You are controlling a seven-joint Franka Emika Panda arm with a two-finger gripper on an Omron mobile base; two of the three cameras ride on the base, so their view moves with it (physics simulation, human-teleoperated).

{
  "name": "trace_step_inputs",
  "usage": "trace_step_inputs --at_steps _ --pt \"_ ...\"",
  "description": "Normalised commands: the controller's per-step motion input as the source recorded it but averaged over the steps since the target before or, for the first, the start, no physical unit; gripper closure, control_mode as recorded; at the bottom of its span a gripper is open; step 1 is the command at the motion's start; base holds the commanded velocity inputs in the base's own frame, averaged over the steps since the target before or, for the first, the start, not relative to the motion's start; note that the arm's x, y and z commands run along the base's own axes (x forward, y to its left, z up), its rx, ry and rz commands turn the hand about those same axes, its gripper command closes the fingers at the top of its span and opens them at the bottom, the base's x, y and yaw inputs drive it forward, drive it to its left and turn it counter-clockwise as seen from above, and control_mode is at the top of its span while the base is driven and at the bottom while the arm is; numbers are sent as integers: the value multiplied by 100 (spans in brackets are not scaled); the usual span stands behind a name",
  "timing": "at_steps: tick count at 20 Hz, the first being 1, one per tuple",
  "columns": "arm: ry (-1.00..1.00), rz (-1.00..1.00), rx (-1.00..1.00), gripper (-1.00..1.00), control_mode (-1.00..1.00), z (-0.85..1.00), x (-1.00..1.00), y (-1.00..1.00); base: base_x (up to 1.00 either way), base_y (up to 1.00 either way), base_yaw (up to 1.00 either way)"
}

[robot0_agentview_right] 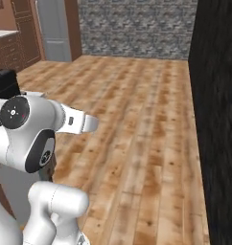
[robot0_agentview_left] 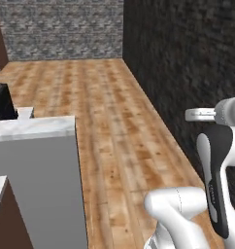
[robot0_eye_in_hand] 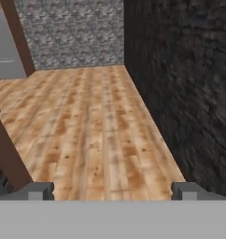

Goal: Take the smaller bowl and place it next to the appetizer plate on the dining counter , and place the larger bowl next to the plate with cooked food.

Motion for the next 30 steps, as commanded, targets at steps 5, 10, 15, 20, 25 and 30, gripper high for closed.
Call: trace_step_inputs --at_steps 5,10,15,20,25,30 --pt "0 0 0 -100 100 0 0 0 100 -16 0" --pt "0 0 0 -100 100 0 0 0 100 -9 3" --pt "0 0 0 -100 100 0 0 0 100 -7 12" --pt "0 0 0 -100 100 0 0 0 100 -2 23" --pt "0 0 0 -100 100 0 0 0 100 0 35" --pt "0 0 0 -100 100 0 0 0 100 0 39"
